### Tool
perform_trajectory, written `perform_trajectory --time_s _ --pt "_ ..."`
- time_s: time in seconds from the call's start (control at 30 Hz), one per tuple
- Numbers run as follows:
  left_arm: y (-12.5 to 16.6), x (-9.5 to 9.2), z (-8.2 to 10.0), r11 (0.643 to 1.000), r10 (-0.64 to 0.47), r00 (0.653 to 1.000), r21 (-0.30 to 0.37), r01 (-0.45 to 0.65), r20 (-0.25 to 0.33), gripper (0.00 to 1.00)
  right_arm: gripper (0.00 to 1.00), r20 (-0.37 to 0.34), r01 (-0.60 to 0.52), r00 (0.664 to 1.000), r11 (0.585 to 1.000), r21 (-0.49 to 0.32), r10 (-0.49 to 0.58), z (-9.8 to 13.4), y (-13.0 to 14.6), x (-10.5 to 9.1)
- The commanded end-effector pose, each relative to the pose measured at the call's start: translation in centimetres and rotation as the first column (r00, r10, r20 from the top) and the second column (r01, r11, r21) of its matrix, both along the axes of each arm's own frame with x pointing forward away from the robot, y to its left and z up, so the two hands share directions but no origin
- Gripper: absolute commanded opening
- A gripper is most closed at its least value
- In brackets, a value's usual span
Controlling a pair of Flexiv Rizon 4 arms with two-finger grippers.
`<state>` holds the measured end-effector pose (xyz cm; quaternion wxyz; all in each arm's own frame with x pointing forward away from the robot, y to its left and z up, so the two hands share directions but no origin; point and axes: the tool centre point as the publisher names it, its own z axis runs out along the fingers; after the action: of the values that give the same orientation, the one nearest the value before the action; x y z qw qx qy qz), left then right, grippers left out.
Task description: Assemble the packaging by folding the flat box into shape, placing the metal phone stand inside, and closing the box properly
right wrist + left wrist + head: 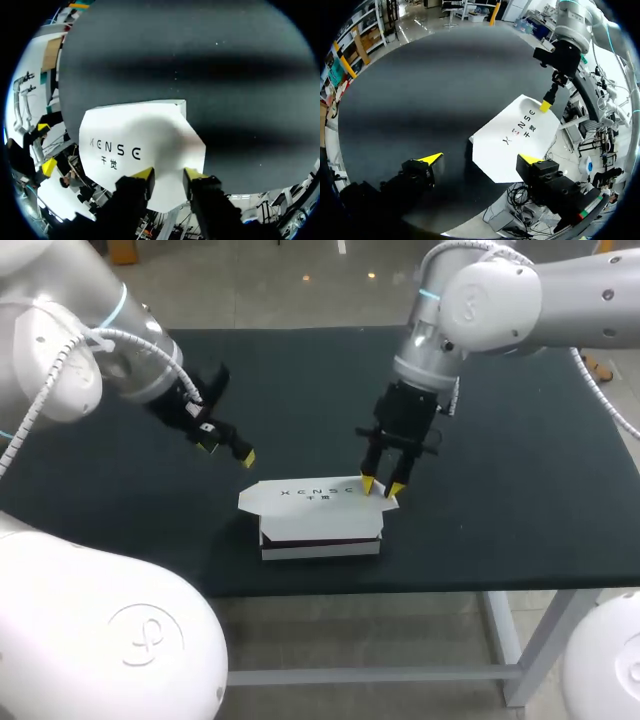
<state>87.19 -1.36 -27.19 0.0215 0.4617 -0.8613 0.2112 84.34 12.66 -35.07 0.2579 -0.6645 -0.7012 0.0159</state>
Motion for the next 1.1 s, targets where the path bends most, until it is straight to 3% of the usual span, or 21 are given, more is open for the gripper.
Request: perform_trajectory --time_s 0.03,0.2,0.33,0.37,0.8,0.9,1.0,1.07,1.1 --pt "-0.9 0.8 0.1 0.985 0.168 0.969 0.006 -0.17 -0.179 1.0 0.42 0.005 0.003 1.0 1.0 0.005 -0.003 0.0 -0.1 -0.3" --pt "-1.1 1.9 -0.5 0.959 0.264 0.901 -0.007 -0.284 -0.346 1.0 0.42 0.004 0.002 1.0 1.0 0.006 -0.002 0.0 0.0 -0.4" --pt "-1.3 2.7 -1.2 0.933 0.337 0.823 0.045 -0.356 -0.457 1.0 0.42 0.004 0.002 1.0 1.0 0.006 -0.002 0.0 0.0 -0.4" --pt "-1.4 2.7 -1.3 0.921 0.377 0.81 0.091 -0.379 -0.449 1.0 0.41 0.004 0.003 1.0 1.0 0.006 -0.003 0.0 0.0 -0.4" --pt "-1.4 2.7 -1.3 0.921 0.377 0.81 0.091 -0.379 -0.449 1.0 0.42 0.005 0.013 1.0 1.0 0.008 -0.013 -0.1 -0.3 -0.4" --pt "-2.3 3.7 -1.3 0.886 0.436 0.729 0.11 -0.45 -0.527 1.0 0.42 0.005 0.015 1.0 1.0 0.01 -0.015 -0.1 -0.2 -0.4" --pt "-2.6 3.3 -1.7 0.863 0.465 0.677 0.121 -0.491 -0.571 1.0 0.42 0.005 0.016 1.0 1.0 0.011 -0.016 -0.1 -0.2 -0.4" --pt "-2.8 2.5 -2.0 0.851 0.486 0.662 0.136 -0.507 -0.571 0.83 0.42 0.004 0.018 1.0 1.0 0.011 -0.018 -0.1 -0.3 -0.4" --pt "-2.9 2.0 -2.3 0.842 0.502 0.654 0.146 -0.519 -0.566 0.84 0.41 0.004 0.019 1.0 1.0 0.011 -0.019 -0.1 -0.4 -0.3"
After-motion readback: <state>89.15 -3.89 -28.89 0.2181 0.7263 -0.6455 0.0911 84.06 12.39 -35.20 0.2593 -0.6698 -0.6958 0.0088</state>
